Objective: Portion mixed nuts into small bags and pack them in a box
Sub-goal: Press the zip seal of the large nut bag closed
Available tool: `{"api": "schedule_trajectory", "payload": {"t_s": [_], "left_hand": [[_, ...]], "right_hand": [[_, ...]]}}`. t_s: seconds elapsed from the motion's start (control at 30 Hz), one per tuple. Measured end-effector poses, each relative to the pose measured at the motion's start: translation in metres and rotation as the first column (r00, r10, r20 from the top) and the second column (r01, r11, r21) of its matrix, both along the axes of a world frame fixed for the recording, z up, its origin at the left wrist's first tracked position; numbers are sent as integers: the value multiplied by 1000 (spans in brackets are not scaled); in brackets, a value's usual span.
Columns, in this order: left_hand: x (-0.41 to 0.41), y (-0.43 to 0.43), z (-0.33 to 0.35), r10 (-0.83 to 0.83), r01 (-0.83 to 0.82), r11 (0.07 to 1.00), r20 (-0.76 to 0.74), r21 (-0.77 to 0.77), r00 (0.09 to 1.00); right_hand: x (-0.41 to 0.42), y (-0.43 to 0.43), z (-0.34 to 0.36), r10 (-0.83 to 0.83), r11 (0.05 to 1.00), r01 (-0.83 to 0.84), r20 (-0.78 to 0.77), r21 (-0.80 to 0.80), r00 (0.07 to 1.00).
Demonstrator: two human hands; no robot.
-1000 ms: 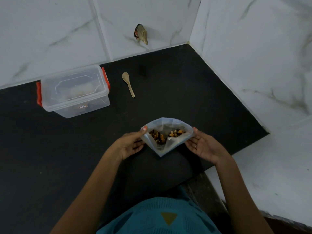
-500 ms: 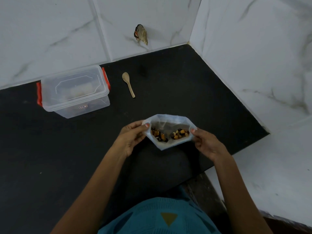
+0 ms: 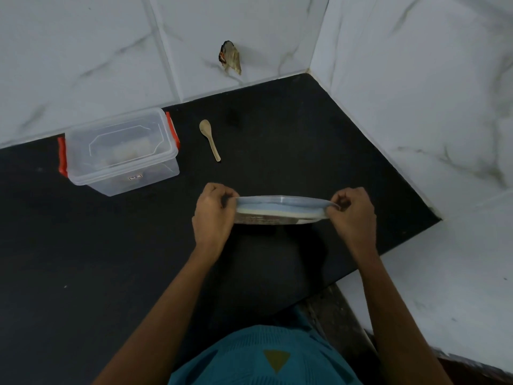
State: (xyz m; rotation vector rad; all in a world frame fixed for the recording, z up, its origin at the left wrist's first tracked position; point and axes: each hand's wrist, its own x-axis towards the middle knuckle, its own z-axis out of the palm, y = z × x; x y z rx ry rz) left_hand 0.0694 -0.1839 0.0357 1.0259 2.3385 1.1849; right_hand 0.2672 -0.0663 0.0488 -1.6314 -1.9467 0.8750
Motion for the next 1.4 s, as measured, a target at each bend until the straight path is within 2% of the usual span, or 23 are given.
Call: {"api": "schedule_trajectory", "payload": {"t_s": [0.17,0.33,0.43,0.53,0.57,0.83,0.97,1.03,1.13,1.27,1.4], "left_hand": [[-12,5,5,-107,113,973,45,-200,993],[-20,8,8,-210,242,919,132,-311,969],[-20,7,8,-214,279,900,219,-334,952],[-21,4,4,-190,228,929,155,-292,969],[-21,4,5,-169,199,943,133,-268,977],[-18,7,13,-114,161,956,194,-245,974],[-22,3,14,-75,140,970,308,-196,948],[-21,1,11,-17,100,975,384,-197,923],[-17,-2,6,68,72,976,601,-207,796],[-16,-2,10,22,163,974,790,-154,613],[-16,-4,14,5,134,990,965,-42,263]], "right_hand": [[2,7,-3,66,962,-65,-3,-264,998],[7,8,2,177,842,-177,-50,-510,983],[7,10,3,139,847,-144,-49,-512,989],[4,9,3,119,933,-78,96,-351,988],[4,8,3,92,953,-58,100,-298,991],[0,4,10,-3,890,-50,-115,-453,993],[6,6,15,-178,768,-66,-311,-638,934],[9,4,13,-261,717,-56,-342,-695,903],[7,-1,7,-315,679,-47,-348,-733,883],[7,-5,5,-401,600,-158,-466,-784,789],[9,-6,0,-540,495,-226,-502,-839,675]]}}
